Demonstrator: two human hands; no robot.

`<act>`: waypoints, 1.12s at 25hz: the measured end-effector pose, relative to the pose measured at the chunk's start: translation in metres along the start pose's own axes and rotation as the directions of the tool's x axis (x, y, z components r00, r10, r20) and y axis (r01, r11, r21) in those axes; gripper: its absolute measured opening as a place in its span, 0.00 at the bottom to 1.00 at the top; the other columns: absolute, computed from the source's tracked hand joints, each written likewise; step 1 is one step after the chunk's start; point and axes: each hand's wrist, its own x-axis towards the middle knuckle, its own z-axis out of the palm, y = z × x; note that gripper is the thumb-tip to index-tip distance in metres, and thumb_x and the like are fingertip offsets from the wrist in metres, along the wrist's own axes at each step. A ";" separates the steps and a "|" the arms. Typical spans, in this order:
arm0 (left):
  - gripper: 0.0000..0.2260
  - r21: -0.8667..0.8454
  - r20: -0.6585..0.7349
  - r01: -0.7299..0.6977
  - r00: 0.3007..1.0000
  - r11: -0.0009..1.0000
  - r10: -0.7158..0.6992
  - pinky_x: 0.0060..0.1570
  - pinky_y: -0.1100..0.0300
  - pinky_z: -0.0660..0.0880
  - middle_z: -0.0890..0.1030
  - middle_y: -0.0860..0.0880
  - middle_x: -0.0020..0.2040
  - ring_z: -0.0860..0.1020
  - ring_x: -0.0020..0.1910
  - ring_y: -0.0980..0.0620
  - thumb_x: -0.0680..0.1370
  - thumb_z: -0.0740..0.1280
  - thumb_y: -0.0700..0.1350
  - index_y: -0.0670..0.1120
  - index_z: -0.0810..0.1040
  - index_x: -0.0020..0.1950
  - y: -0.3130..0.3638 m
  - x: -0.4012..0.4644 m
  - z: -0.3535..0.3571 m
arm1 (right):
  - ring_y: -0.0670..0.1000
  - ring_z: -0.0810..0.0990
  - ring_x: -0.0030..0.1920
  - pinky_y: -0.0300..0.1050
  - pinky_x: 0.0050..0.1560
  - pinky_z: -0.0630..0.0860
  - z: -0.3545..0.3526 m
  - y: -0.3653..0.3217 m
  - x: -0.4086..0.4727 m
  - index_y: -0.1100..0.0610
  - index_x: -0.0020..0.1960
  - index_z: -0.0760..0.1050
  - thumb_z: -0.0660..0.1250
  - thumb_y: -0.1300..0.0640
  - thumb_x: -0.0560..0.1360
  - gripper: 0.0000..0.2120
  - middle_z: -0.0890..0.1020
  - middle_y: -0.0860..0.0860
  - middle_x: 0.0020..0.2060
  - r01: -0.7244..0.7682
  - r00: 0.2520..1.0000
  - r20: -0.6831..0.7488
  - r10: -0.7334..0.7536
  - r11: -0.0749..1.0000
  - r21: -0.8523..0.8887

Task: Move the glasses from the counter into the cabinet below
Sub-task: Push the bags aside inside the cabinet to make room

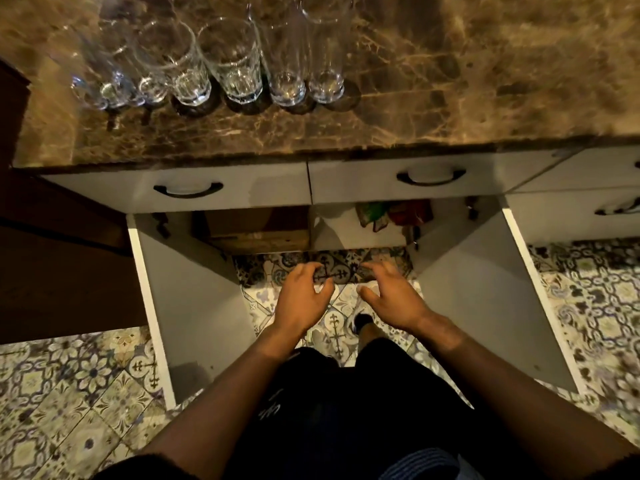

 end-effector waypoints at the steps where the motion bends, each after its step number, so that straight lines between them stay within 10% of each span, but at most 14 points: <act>1: 0.23 0.008 0.027 0.008 1.000 1.000 -0.008 0.64 0.54 0.72 0.76 0.47 0.67 0.74 0.67 0.48 0.79 0.64 0.56 0.47 0.73 0.71 -0.006 -0.005 0.003 | 0.54 0.70 0.71 0.46 0.69 0.67 0.008 0.004 -0.007 0.55 0.76 0.64 0.64 0.46 0.81 0.27 0.69 0.54 0.71 -0.024 0.999 0.023 0.024 1.000 -0.014; 28: 0.22 0.023 0.023 0.155 0.988 0.988 -0.156 0.62 0.55 0.71 0.77 0.44 0.67 0.75 0.66 0.45 0.79 0.65 0.54 0.46 0.75 0.70 0.024 -0.020 0.061 | 0.57 0.69 0.72 0.49 0.72 0.66 -0.005 0.098 -0.007 0.54 0.77 0.64 0.63 0.46 0.81 0.28 0.67 0.56 0.73 -0.153 0.983 0.114 0.144 0.985 0.074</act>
